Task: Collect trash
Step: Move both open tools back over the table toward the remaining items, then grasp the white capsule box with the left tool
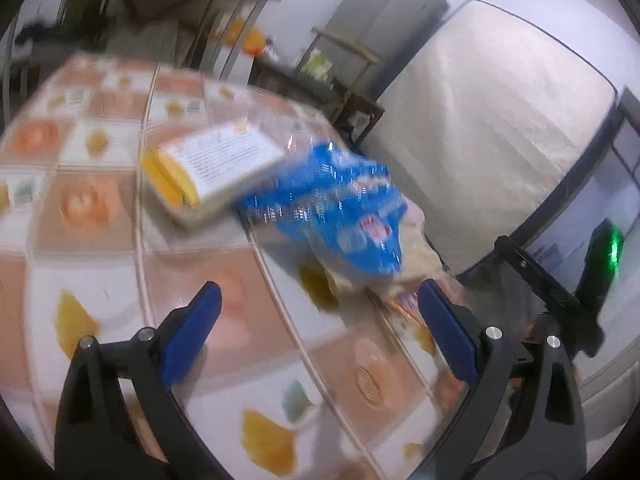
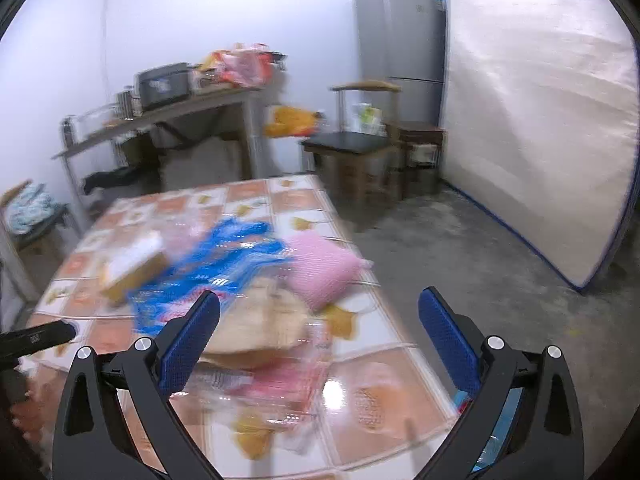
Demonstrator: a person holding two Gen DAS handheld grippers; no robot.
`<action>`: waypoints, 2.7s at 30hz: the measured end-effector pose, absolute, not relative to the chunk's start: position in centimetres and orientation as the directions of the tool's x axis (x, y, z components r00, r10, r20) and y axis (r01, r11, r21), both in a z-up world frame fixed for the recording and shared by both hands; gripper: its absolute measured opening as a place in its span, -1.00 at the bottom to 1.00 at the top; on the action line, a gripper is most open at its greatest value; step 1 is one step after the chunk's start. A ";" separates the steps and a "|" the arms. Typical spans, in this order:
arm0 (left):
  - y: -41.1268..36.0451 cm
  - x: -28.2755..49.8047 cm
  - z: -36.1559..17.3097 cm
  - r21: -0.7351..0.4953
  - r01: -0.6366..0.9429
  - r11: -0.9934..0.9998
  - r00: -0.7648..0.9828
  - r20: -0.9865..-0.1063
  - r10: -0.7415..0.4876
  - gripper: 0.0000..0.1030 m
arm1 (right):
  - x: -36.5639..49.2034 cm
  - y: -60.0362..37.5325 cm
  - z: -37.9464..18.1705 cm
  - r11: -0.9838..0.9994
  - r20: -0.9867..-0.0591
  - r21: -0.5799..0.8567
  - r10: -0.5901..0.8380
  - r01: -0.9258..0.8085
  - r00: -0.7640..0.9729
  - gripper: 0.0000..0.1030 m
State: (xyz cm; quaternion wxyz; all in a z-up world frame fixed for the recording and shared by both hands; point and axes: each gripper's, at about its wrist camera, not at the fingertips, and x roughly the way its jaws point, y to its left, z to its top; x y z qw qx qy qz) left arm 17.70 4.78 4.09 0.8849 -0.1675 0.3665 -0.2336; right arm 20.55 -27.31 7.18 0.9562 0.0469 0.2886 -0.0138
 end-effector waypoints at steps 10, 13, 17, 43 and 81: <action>3.4 20.3 7.3 -0.180 0.447 0.876 0.677 -0.573 -0.463 0.84 | 22.6 -24.5 6.1 0.953 -0.613 0.285 0.261 -0.099 0.746 0.88; 2.2 20.7 7.0 -0.120 0.474 0.872 0.681 -0.577 -0.450 0.84 | 23.1 -24.7 5.4 0.943 -0.614 0.318 0.286 -0.101 0.736 0.88; 2.4 22.1 6.6 -0.107 0.460 0.881 0.693 -0.577 -0.432 0.84 | 23.1 -25.2 4.9 0.930 -0.615 0.352 0.313 -0.104 0.724 0.88; 2.7 36.0 2.2 -0.076 0.510 0.857 0.385 -0.871 -0.306 0.54 | 22.9 -25.9 3.4 0.904 -0.616 0.405 0.379 -0.134 0.691 0.88; 1.7 33.7 2.9 0.021 0.540 0.841 0.394 -0.890 -0.230 0.48 | 22.9 -25.0 3.6 0.900 -0.613 0.410 0.393 -0.149 0.685 0.88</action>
